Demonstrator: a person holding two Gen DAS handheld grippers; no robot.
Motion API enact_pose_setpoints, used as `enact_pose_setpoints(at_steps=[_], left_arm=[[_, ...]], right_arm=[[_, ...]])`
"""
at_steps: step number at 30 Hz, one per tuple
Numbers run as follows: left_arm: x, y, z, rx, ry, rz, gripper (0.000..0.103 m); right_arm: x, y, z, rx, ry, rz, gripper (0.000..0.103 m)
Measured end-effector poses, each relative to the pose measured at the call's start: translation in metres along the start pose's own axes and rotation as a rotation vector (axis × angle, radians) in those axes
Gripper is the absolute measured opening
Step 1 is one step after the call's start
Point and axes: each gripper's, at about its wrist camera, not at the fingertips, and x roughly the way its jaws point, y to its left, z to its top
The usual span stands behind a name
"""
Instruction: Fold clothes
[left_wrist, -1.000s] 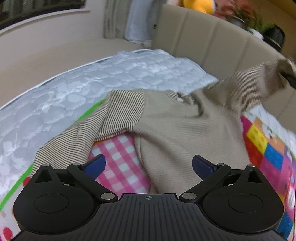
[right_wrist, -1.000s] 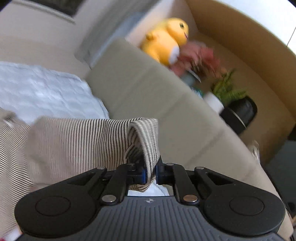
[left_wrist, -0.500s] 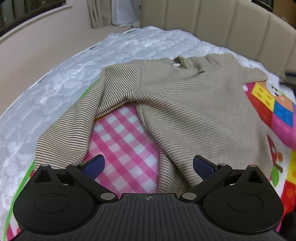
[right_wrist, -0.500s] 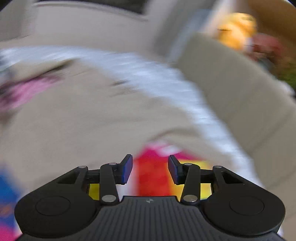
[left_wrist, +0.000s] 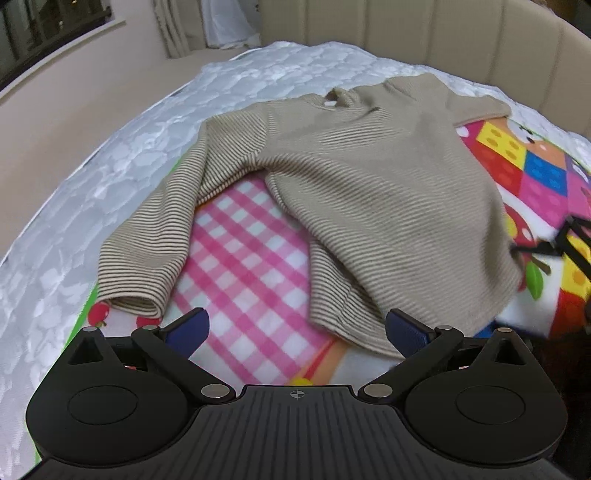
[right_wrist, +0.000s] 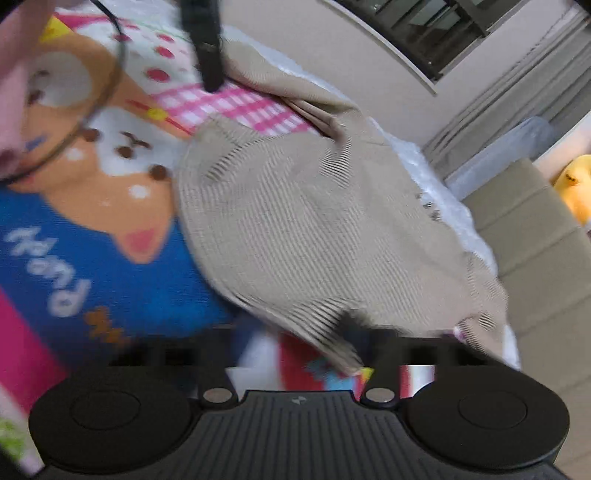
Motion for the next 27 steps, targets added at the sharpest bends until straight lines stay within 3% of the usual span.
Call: enact_pose_setpoints(at_steps=[1, 6, 8, 10, 13, 15, 16, 18, 22, 24, 27], left_arm=[[0.001, -0.004, -0.001, 0.017, 0.004, -0.007, 0.103], [0.014, -0.031, -0.005, 0.131, 0.02, -0.037, 0.103], [0.025, -0.044, -0.003, 0.18, 0.016, -0.03, 0.103], [0.04, -0.055, 0.003, 0.21, -0.02, 0.034, 0.103], [0.061, -0.064, 0.015, 0.239, -0.116, 0.193, 0.103], [0.068, -0.054, 0.026, 0.195, -0.166, 0.25, 0.103], [0.065, -0.044, 0.034, 0.139, -0.194, 0.263, 0.103], [0.058, -0.022, 0.048, 0.019, -0.245, 0.282, 0.103], [0.045, 0.018, 0.071, -0.143, -0.296, 0.293, 0.103], [0.046, 0.024, 0.075, -0.153, -0.299, 0.306, 0.103], [0.055, 0.024, 0.077, -0.146, -0.289, 0.321, 0.103]], right_arm=[[0.005, -0.006, 0.003, 0.005, 0.012, -0.013, 0.005], [-0.004, -0.079, 0.028, 0.302, -0.048, -0.053, 0.004], [-0.011, -0.102, 0.033, 0.353, -0.07, -0.066, 0.004], [-0.015, -0.119, 0.038, 0.384, -0.086, -0.078, 0.004], [-0.019, -0.132, 0.032, 0.402, -0.1, -0.081, 0.004], [-0.024, -0.133, 0.016, 0.45, -0.112, -0.073, 0.008], [-0.026, -0.134, 0.008, 0.475, -0.118, -0.07, 0.014], [-0.019, -0.13, -0.01, 0.537, -0.077, -0.095, 0.04], [-0.006, -0.1, -0.033, 0.604, -0.038, -0.083, 0.05], [0.001, -0.081, -0.035, 0.621, -0.028, -0.072, 0.064], [0.018, -0.057, -0.034, 0.6, 0.006, -0.067, 0.066]])
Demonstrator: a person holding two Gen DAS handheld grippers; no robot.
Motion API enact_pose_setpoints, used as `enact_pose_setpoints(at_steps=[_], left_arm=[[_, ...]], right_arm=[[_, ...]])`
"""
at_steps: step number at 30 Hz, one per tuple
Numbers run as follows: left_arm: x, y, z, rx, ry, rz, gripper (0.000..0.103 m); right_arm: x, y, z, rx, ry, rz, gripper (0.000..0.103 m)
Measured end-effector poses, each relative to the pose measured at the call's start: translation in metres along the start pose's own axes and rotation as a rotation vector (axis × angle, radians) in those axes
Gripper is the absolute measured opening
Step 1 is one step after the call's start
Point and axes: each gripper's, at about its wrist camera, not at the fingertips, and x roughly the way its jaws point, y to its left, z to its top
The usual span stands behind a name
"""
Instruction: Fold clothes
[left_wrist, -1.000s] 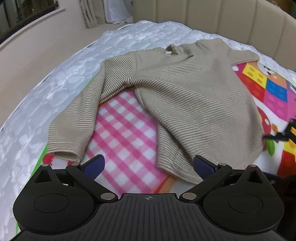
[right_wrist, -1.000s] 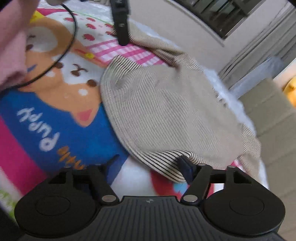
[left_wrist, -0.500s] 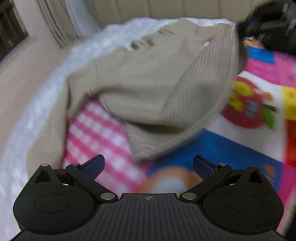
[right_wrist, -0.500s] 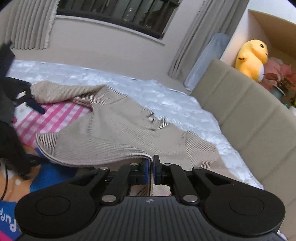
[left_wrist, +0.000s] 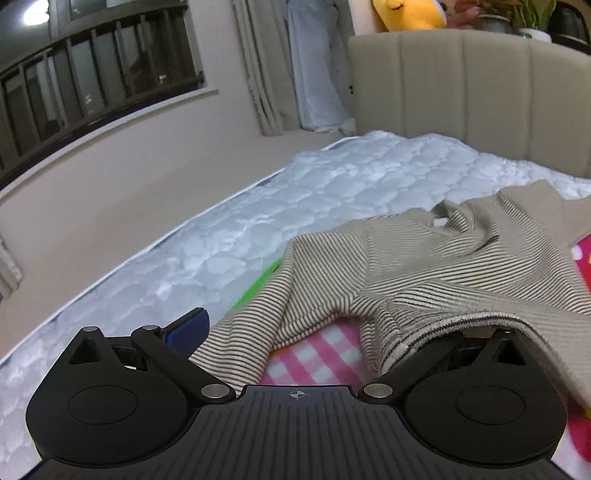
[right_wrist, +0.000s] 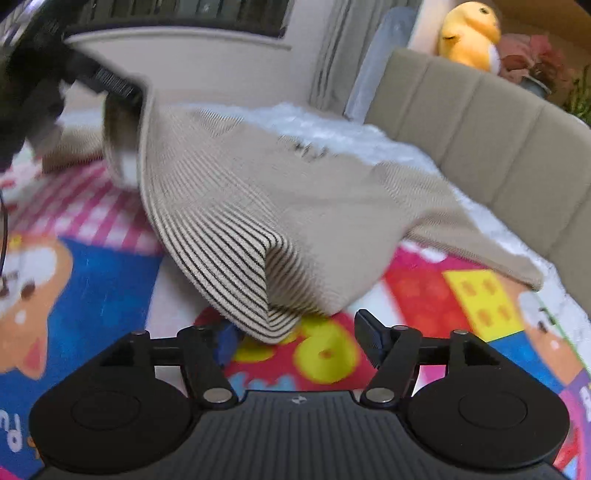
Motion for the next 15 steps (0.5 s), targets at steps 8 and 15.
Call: enact_pose_setpoints(at_steps=[8, 15], left_arm=[[0.002, 0.01, 0.003, -0.027, -0.04, 0.02, 0.103], [-0.044, 0.041, 0.019, -0.003, -0.082, -0.032, 0.103]], right_arm=[[0.009, -0.004, 0.032, -0.058, -0.079, -0.201, 0.06], [-0.061, -0.08, 0.067, -0.098, -0.185, -0.257, 0.065]])
